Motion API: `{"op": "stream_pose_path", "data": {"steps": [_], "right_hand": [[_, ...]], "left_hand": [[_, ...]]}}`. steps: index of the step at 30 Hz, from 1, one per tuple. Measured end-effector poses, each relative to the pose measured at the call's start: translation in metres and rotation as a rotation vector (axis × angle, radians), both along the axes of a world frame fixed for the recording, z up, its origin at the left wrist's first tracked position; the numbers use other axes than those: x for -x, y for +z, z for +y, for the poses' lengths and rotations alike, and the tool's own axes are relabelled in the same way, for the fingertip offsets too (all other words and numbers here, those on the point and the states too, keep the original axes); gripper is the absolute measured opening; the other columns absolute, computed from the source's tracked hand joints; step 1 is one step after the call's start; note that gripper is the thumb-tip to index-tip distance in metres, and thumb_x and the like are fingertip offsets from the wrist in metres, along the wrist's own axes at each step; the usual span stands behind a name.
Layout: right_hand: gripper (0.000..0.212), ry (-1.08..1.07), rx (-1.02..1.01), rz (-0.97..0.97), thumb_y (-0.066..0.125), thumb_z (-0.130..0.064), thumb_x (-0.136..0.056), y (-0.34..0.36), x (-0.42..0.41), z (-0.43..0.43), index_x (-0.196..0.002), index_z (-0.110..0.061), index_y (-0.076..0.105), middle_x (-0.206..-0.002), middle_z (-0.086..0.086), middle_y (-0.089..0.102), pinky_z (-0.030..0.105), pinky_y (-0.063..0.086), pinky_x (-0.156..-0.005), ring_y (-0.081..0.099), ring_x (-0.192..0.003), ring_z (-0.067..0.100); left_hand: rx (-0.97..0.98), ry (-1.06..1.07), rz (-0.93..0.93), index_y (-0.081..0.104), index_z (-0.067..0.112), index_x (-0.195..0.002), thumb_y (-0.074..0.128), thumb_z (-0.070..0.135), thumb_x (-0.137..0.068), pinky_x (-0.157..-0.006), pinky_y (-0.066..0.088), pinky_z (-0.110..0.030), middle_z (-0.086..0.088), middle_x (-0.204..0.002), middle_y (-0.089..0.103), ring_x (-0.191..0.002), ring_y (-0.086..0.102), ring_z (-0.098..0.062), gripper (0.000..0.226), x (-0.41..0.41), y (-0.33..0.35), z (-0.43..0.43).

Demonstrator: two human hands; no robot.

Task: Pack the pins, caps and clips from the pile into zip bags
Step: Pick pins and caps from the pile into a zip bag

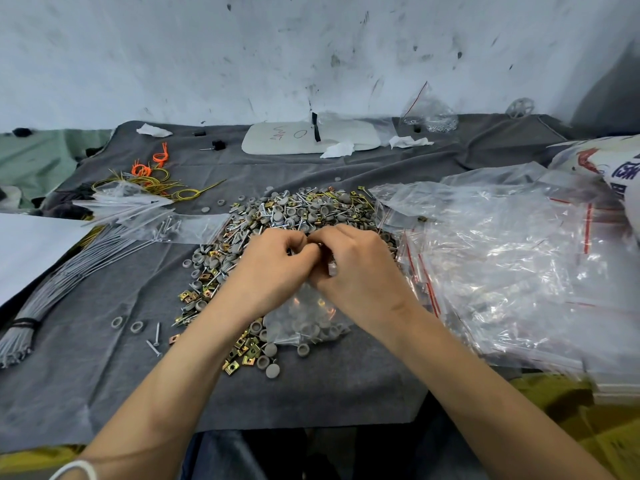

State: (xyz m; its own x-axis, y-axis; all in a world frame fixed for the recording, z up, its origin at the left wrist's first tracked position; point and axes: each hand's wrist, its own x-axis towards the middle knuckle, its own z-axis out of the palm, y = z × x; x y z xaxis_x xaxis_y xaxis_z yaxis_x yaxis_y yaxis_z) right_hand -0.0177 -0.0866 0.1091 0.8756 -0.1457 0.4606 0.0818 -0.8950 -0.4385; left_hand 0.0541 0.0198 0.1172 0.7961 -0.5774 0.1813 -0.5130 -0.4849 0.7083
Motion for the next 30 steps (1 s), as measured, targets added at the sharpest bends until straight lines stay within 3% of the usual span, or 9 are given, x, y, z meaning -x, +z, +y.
{"op": "stream_pose_path", "data": {"steps": [6, 10, 15, 17, 20, 21, 24, 26, 30], "right_hand": [[0.033, 0.039, 0.044, -0.001, 0.071, -0.014, -0.077, 0.001, 0.001, 0.001, -0.105, -0.004, 0.057, -0.096, 0.011, 0.067, 0.044, 0.05, -0.078, 0.063, -0.088, 0.031], [0.033, 0.08, 0.103, -0.01, 0.069, -0.012, -0.078, 0.0, 0.0, -0.001, -0.105, -0.005, 0.053, -0.091, 0.01, 0.065, 0.042, 0.05, -0.074, 0.062, -0.082, 0.031], [0.028, 0.105, 0.113, -0.036, 0.069, -0.004, -0.075, -0.004, -0.001, -0.004, -0.099, -0.002, 0.054, -0.08, 0.011, 0.066, 0.043, 0.053, -0.065, 0.064, -0.07, 0.031], [0.025, 0.091, 0.041, -0.034, 0.07, -0.006, -0.077, -0.004, -0.003, -0.008, -0.096, -0.004, 0.055, -0.079, 0.011, 0.069, 0.039, 0.054, -0.065, 0.066, -0.069, 0.028], [0.028, 0.059, -0.221, -0.044, 0.071, -0.004, -0.075, -0.002, 0.001, -0.017, -0.089, -0.019, 0.052, -0.075, 0.001, 0.07, 0.005, 0.043, -0.058, 0.06, -0.059, -0.005], [0.033, 0.05, -0.296, -0.046, 0.07, -0.003, -0.073, -0.001, 0.004, -0.019, -0.088, -0.023, 0.05, -0.07, -0.004, 0.068, 0.001, 0.039, -0.054, 0.057, -0.055, -0.01], [0.039, 0.072, -0.477, -0.014, 0.068, 0.0, -0.072, -0.001, 0.01, -0.023, -0.09, -0.027, 0.047, -0.058, -0.007, 0.065, 0.005, 0.036, -0.047, 0.052, -0.045, -0.003], [0.039, 0.088, -0.527, 0.005, 0.067, 0.0, -0.071, -0.001, 0.013, -0.024, -0.088, -0.028, 0.046, -0.062, 0.0, 0.069, 0.01, 0.038, -0.047, 0.049, -0.045, 0.0], [0.036, 0.095, -0.565, 0.033, 0.067, -0.001, -0.072, 0.0, 0.015, -0.024, -0.083, -0.028, 0.046, -0.069, 0.002, 0.072, 0.01, 0.037, -0.048, 0.048, -0.044, 0.002]], "left_hand": [[-0.067, 0.0, 0.093, 0.049, 0.015, -0.046, 0.055, 0.016, -0.089, -0.048, 0.027, -0.027, 0.006, -0.038, 0.039, -0.038, 0.034, -0.007, 0.044, -0.002, 0.0, -0.001], [-0.091, -0.012, 0.129, 0.054, 0.027, -0.035, 0.054, 0.016, -0.089, -0.04, 0.024, -0.018, 0.008, -0.033, 0.04, -0.034, 0.036, -0.005, 0.056, -0.002, 0.001, -0.002], [-0.041, -0.077, 0.229, 0.054, 0.025, -0.038, 0.056, 0.027, -0.089, -0.053, 0.028, -0.028, 0.007, -0.04, 0.041, -0.044, 0.036, -0.01, 0.051, -0.004, -0.001, -0.002], [-0.029, -0.12, 0.212, 0.056, 0.022, -0.046, 0.052, 0.03, -0.08, -0.051, 0.029, -0.025, 0.009, -0.044, 0.041, -0.045, 0.036, -0.006, 0.035, -0.004, 0.0, 0.0], [0.045, -0.135, 0.085, 0.062, 0.019, -0.07, 0.062, 0.008, -0.089, -0.055, 0.035, -0.023, 0.013, -0.052, 0.052, -0.05, 0.045, 0.001, 0.021, -0.007, -0.001, 0.007], [0.086, -0.136, 0.057, 0.066, 0.019, -0.082, 0.065, 0.005, -0.088, -0.06, 0.039, -0.023, 0.01, -0.061, 0.058, -0.058, 0.051, -0.001, 0.016, -0.007, -0.001, 0.01], [0.209, -0.21, 0.103, 0.07, 0.015, -0.106, 0.068, -0.001, -0.088, -0.067, 0.045, -0.01, -0.003, -0.086, 0.07, -0.073, 0.062, 0.003, 0.024, -0.002, 0.0, 0.016], [0.263, -0.258, 0.149, 0.071, 0.015, -0.099, 0.065, -0.005, -0.089, -0.071, 0.05, -0.01, 0.001, -0.093, 0.073, -0.078, 0.066, 0.005, 0.024, 0.002, -0.001, 0.015], [0.293, -0.236, 0.185, 0.072, 0.023, -0.088, 0.067, -0.002, -0.088, -0.068, 0.052, -0.013, 0.01, -0.08, 0.075, -0.072, 0.068, 0.0, 0.026, 0.004, -0.001, 0.015]]}}
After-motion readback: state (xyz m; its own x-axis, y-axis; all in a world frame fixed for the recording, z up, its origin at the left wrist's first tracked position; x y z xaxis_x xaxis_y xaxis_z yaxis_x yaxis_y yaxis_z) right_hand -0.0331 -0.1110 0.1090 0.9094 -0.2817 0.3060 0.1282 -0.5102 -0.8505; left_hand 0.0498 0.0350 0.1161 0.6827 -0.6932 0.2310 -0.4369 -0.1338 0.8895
